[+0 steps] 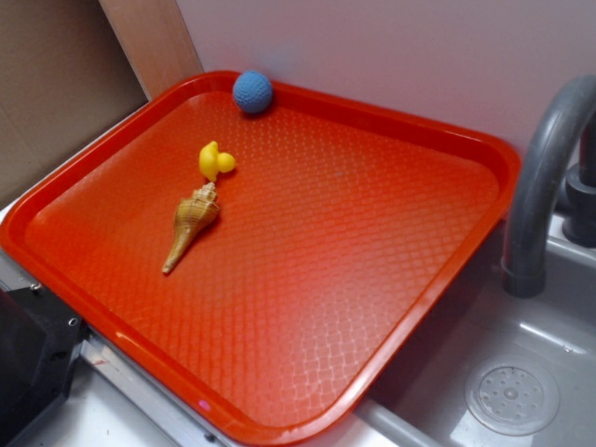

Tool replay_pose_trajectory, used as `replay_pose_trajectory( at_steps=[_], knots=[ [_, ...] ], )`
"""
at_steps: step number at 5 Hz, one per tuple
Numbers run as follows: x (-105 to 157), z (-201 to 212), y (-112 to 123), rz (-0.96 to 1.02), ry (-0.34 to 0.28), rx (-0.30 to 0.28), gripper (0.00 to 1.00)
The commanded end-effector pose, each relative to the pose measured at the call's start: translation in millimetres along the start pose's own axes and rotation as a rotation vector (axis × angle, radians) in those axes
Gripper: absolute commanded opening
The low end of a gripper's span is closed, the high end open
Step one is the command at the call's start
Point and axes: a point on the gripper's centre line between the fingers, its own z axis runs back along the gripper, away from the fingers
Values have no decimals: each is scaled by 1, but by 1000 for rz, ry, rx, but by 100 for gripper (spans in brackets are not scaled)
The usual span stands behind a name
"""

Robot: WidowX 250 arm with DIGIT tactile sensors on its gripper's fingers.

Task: Grab the blue ball.

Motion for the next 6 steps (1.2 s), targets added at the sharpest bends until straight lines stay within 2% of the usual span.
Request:
replay_pose_trajectory(
  at_steps=[1, 2, 3, 4, 6],
  knots=[
    [0, 0, 0, 0, 0, 0, 100],
    [41, -30, 34, 129, -237, -6, 100],
    [72, -65, 67, 180, -284, -34, 100],
    [88, -93, 85, 123, -275, -93, 100],
    [88, -93, 85, 123, -275, -93, 100]
  ],
)
